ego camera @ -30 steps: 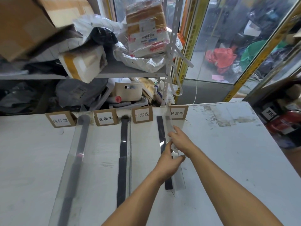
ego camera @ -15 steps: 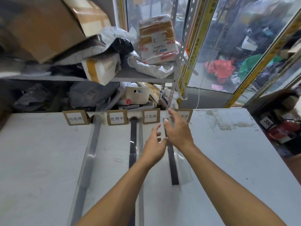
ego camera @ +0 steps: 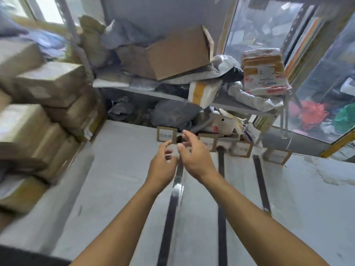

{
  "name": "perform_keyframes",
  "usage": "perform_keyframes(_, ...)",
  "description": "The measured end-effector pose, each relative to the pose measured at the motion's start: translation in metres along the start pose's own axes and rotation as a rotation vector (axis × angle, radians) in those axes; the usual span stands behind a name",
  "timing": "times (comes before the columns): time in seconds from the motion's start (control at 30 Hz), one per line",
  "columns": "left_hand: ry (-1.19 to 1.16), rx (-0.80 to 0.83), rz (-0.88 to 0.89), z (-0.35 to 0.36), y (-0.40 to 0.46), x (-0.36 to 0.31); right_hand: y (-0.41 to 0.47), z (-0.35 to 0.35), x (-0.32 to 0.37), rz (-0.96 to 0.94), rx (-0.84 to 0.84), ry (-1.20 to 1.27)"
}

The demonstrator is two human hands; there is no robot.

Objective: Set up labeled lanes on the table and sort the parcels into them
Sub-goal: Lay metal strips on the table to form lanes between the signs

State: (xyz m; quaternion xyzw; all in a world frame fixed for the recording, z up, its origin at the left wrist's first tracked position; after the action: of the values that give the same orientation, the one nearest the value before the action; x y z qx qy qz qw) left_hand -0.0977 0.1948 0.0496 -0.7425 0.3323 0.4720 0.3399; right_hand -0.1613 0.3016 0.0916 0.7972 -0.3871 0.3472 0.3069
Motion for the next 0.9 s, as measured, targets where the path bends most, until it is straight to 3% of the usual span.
perform_keyframes(0.23, 0.165, -0.256, -0.077, -0.183, -0.006, 0.074, -0.004, 0.173, 0.076, 0.019, 0.258, 0.036)
perform_keyframes(0.4, 0.410, -0.388, -0.198, -0.279, -0.021, 0.137, -0.024, 0.281, 0.102, 0.173, 0.493, 0.113)
perform_keyframes(0.47, 0.418, -0.347, -0.266, -0.298, -0.025, 0.163, -0.034, 0.311, 0.107, 0.218, 0.548, 0.135)
perform_keyframes(0.6, 0.267, -0.099, -0.469, -0.301, -0.029, 0.210, -0.049, 0.355, 0.107, 0.284, 0.607, 0.145)
perform_keyframes(0.7, 0.251, 0.016, -0.482, -0.293, -0.033, 0.225, -0.056, 0.370, 0.102, 0.327, 0.638, 0.148)
perform_keyframes(0.9, 0.363, -0.073, -0.388, -0.299, -0.036, 0.219, -0.067, 0.377, 0.098, 0.394, 0.717, 0.204)
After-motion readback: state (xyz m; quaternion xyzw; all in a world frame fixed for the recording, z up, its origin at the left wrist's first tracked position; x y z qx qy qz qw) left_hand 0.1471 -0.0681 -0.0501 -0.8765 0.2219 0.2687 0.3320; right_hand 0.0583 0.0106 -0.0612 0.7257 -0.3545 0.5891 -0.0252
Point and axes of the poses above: each hand's wrist, its own y-axis towards the middle knuckle, its own z-axis out of the palm, x = y × z, the point moved 5 cm from there along y, towards the middle knuckle, and after that the axes turned 5 degrees about -z, right-handed, at the moved point
